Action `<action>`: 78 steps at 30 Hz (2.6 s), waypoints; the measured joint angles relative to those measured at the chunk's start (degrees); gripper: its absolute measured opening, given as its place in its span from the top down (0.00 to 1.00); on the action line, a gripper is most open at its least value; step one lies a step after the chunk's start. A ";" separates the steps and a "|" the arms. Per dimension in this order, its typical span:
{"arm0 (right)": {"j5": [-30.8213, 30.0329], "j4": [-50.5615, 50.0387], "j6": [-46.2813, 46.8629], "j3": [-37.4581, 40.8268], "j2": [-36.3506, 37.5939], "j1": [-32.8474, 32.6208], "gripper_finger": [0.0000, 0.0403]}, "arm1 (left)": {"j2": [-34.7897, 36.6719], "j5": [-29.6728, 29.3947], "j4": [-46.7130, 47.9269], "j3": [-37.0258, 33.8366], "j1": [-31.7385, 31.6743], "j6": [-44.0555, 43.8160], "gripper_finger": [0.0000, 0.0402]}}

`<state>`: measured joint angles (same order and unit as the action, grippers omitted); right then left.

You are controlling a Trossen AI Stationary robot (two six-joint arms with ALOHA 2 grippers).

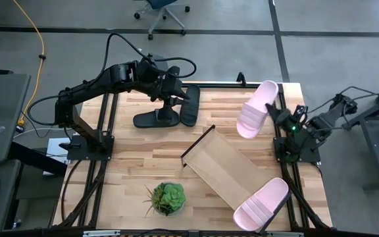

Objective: Pick and place slides into the shelf
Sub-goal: Put the pink slides on the shelf

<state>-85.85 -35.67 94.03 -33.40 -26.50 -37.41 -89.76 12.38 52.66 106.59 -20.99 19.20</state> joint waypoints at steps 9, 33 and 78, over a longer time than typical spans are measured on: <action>-3.09 10.29 7.95 3.58 -10.82 -5.39 0.80 | 0.00 1.16 0.02 -0.01 0.00 -0.02 0.85; 6.08 19.69 16.67 3.58 -25.84 -13.53 0.80 | 0.00 2.43 0.00 -0.02 0.02 0.00 0.85; 20.62 20.91 22.59 3.58 -29.36 -13.75 0.62 | 0.00 2.57 -0.04 -0.01 0.02 1.55 0.85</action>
<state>-65.22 -14.76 116.62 -29.82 -55.86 -51.16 -89.76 14.95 52.62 106.57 -20.97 20.75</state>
